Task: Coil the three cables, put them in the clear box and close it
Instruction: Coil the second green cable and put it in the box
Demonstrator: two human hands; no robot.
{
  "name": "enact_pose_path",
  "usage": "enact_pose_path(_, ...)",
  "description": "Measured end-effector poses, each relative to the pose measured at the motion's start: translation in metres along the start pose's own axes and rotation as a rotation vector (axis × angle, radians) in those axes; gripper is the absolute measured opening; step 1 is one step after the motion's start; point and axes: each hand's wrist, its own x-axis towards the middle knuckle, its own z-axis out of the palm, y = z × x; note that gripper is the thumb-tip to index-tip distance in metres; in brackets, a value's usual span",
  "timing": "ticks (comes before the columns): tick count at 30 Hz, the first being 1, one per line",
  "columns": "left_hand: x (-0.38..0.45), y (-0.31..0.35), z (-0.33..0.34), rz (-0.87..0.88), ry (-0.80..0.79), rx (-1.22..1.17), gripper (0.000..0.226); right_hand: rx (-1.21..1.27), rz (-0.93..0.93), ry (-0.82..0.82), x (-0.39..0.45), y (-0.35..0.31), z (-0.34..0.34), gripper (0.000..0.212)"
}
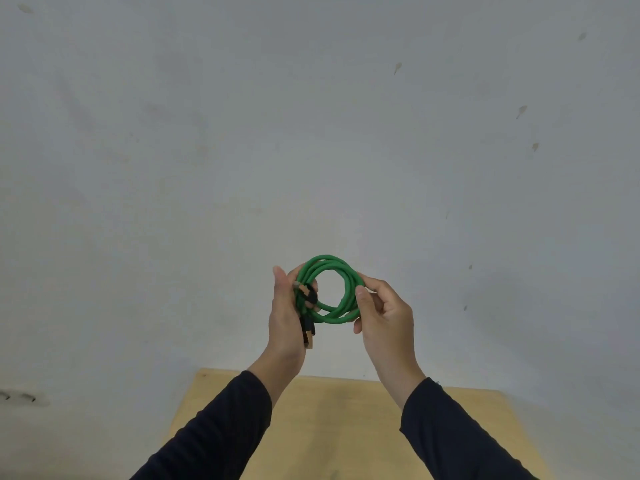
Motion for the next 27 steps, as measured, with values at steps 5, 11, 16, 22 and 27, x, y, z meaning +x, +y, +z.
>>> enact_pose_path(5, 0.000, -0.004, -0.012, 0.107, -0.027, 0.365, 0.013, -0.049, 0.027, -0.044, -0.001, 0.005, 0.003, 0.020)
enact_pose_path(11, 0.003, -0.011, -0.026, 0.155, -0.165, 0.475, 0.023, -0.150, -0.069, -0.099, -0.003, 0.006, 0.012, 0.034)
enact_pose_path(16, -0.008, -0.031, -0.041, 0.120, -0.146, 0.490, 0.026, -0.144, 0.045, -0.026, -0.020, 0.020, 0.021, 0.033)
enact_pose_path(22, -0.049, -0.089, -0.062, 0.021, -0.099, 0.557, 0.020, -0.119, 0.331, 0.053, -0.072, 0.062, 0.015, 0.031)
enact_pose_path(27, -0.097, -0.132, -0.081, -0.124, -0.233, 0.597, 0.023, -0.175, 0.484, 0.094, -0.129, 0.098, -0.008, 0.030)
